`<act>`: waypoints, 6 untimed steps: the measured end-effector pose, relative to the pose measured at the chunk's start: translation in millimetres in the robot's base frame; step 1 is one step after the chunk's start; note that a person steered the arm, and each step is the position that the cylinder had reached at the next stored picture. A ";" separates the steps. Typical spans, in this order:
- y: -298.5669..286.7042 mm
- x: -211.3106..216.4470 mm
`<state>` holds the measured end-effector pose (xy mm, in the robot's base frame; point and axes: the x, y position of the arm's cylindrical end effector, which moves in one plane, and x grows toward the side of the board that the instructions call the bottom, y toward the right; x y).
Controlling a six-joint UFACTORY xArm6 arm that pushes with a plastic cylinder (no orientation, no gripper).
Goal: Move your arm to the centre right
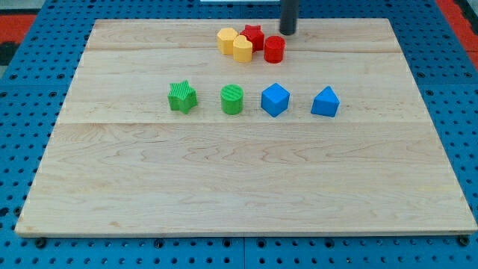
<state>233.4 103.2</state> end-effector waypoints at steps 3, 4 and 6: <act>-19.5 47.8; -31.0 47.8; 97.5 68.0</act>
